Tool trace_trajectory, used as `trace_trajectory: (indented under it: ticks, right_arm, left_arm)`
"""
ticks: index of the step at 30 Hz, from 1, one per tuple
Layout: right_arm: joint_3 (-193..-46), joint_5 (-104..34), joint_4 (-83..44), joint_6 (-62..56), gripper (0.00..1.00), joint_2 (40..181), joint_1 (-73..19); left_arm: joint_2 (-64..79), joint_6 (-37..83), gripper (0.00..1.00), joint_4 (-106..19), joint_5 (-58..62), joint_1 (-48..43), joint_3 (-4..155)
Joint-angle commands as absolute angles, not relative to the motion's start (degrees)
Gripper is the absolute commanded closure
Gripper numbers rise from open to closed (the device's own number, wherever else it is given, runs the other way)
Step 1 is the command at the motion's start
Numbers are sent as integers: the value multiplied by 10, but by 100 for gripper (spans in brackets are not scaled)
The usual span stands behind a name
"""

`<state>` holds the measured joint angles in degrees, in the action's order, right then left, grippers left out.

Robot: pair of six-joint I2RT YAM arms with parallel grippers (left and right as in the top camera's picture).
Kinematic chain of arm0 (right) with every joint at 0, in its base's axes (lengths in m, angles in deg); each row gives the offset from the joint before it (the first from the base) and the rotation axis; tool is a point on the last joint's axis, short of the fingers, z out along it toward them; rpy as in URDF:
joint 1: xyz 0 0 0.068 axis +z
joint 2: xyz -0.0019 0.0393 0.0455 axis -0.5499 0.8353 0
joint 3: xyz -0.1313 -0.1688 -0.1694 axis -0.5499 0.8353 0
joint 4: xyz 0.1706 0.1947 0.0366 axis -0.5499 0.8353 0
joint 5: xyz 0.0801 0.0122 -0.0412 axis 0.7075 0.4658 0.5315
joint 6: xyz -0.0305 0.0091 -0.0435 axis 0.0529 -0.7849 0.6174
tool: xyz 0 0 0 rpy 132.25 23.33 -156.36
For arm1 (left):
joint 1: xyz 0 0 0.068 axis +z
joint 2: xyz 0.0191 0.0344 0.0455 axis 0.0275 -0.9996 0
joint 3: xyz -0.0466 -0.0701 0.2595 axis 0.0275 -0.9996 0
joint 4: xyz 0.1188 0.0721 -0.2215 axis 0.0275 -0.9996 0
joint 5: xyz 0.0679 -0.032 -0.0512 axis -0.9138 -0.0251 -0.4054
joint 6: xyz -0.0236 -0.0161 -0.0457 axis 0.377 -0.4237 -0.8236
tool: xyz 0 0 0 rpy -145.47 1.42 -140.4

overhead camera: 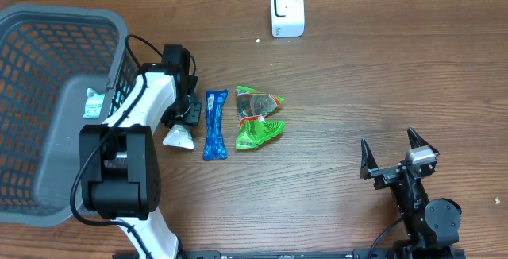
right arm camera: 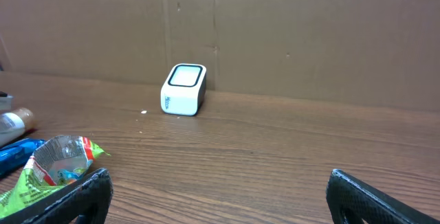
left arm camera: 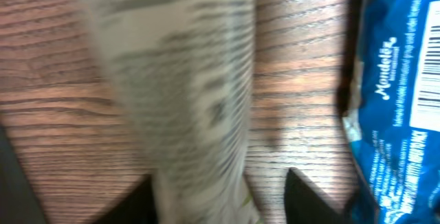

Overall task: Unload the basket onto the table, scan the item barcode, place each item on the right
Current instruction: 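Place the white tube on the table left of the blue packet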

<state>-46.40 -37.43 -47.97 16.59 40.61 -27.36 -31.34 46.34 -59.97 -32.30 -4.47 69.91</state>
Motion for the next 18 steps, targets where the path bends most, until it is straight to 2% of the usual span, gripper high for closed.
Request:
trace_trajectory:
  ticks: [1,5,10,18]
  right_arm:
    - [-458,-371,-482,166,0,401,-276]
    - [-458,-371,-482,166,0,401,-276]
    - [-458,-371,-483,166,0,401,-276]
    - [-458,-371,-483,166,0,401,-276]
  left_arm:
    - [-310,465,41,-600,-301,-47,703]
    - [-309,452,33,-640,-301,-47,737]
    - [-308,435,32,-742,-302,-44,847]
    - [-307,414,31,-825,-308,-34,951]
